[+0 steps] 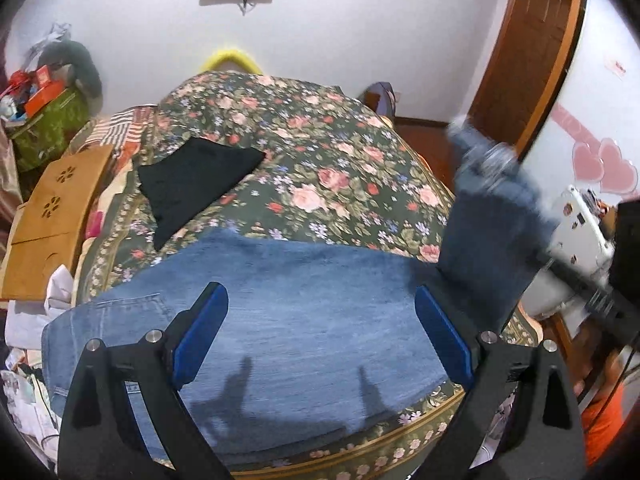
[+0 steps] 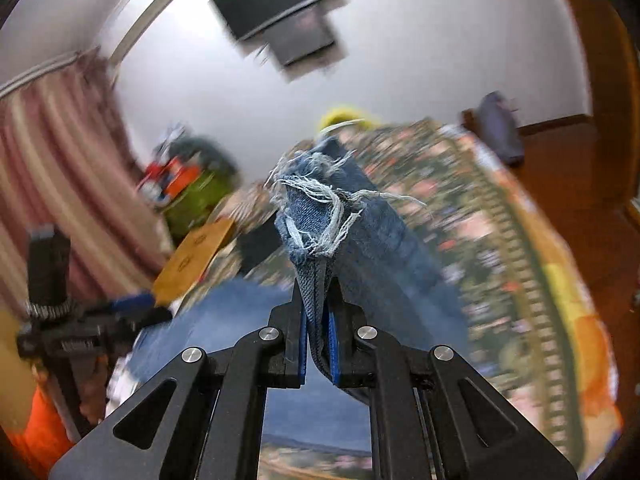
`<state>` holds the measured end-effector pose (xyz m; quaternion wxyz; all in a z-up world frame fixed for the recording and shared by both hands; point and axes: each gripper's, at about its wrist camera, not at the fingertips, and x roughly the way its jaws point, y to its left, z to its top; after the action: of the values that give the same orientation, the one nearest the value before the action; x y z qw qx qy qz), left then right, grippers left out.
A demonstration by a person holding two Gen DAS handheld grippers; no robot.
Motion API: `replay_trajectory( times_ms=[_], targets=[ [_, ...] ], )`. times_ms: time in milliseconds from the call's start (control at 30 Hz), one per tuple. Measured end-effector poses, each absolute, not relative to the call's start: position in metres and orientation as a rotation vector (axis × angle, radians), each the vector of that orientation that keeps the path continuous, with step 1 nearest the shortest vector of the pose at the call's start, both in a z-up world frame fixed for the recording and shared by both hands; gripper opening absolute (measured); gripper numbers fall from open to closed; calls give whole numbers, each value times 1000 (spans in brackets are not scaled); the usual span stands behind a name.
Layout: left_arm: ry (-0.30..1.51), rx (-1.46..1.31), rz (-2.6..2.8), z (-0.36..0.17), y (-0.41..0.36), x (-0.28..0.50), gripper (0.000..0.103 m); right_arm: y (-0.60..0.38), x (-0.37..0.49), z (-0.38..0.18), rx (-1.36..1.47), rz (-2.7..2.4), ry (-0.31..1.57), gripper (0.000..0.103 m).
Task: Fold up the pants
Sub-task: 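Lift the hem with the right tool and fold it onto the jeans, then release the hem and withdraw the right tool from the folded jeans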
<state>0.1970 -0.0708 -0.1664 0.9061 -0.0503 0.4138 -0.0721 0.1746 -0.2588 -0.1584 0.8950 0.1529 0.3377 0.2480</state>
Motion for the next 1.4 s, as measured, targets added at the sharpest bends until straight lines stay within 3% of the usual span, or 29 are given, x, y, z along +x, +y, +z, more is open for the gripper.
replay_trajectory(
  times_ms=[200, 333, 400, 567, 600, 733, 933, 1167, 1400],
  targets=[
    [843, -126, -119, -164, -49, 192, 95, -193, 183, -215, 238, 620, 862, 9],
    [863, -122, -120, -169, -45, 193, 95, -169, 186, -254, 172, 625, 980, 15],
    [872, -114, -128, -173, -45, 194, 95, -165, 184, -256, 150, 624, 979, 17],
    [886, -105, -153, -179, -51, 206, 95, -182, 180, -229, 174, 676, 954, 33],
    [887, -109, -163, -180, -54, 208, 92, -183, 175, -222, 174, 679, 942, 35],
    [935, -120, -248, -188, -71, 223, 59, -206, 179, -200, 168, 628, 874, 35],
    [1005, -24, -312, -222, -119, 239, 48, -245, 202, -203, 141, 477, 869, 35],
    [1149, 93, -320, -288, -151, 243, 47, -258, 218, -283, 174, 424, 1085, 35],
    [1076, 181, -298, -287, -154, 214, 54, -260, 190, -275, 137, 395, 1049, 44]
  ],
)
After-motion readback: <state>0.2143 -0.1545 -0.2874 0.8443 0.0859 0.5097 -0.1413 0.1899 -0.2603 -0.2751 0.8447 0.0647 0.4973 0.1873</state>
